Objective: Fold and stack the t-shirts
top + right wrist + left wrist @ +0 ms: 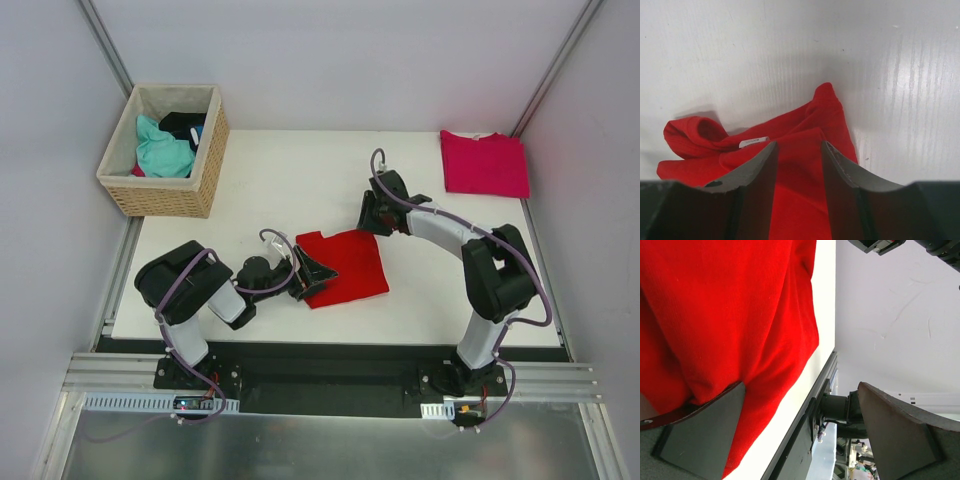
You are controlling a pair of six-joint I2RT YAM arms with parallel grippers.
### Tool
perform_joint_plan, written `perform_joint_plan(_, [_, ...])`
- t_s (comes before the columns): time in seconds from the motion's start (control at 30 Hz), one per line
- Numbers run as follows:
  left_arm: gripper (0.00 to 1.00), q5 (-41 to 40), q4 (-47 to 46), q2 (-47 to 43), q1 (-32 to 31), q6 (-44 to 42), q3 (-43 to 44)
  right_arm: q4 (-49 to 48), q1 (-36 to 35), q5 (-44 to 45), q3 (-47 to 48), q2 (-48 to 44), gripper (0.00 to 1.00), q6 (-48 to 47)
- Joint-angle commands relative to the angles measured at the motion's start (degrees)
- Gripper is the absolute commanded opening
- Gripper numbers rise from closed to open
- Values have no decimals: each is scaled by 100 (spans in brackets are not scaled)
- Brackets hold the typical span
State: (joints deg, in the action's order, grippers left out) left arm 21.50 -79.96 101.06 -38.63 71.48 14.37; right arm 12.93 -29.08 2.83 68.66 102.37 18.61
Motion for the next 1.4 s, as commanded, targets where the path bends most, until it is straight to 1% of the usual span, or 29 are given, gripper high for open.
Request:
perform_joint_plan(0.0, [99, 74, 622, 230, -48, -152, -163, 34, -27, 130, 42, -68, 42, 37])
perform_joint_plan(0.23, [99, 65, 640, 239, -48, -152, -154, 43, -10, 121, 191, 125, 32, 28])
perform_joint_plan(0.53, [99, 74, 649, 257, -48, -170, -145, 61, -10, 139, 402, 407, 30, 2])
perform_joint_plan(0.63, [99, 83, 649, 274, -39, -170, -136, 69, -1, 121, 507, 565, 24, 2])
perform_joint_plan(0.67, [99, 74, 640, 292, -48, -170, -128, 78, -1, 121, 542, 626, 19, 11])
perform_joint_plan(0.73, [99, 74, 640, 318, -48, -170, -136, 78, -1, 121, 569, 670, 14, 20])
perform_joint_plan(0.77, [99, 91, 631, 327, -39, -170, -136, 87, -1, 130, 587, 697, 5, 20])
perform_joint_plan(0.8, [99, 92, 622, 336, -39, -170, -136, 96, -1, 147, 595, 706, 1, 20])
perform_joint_plan(0.97, [99, 92, 614, 362, -39, -178, -154, 78, 8, 297, 517, 609, 1, -15])
perform_joint_plan(1.13, [99, 92, 587, 336, -39, -170, -154, 69, 139, 727, 376, 249, 1, -103])
perform_joint_plan(1.37, [99, 100, 570, 310, -48, -170, -163, 245, 500, 938, 683, 442, 1, -235])
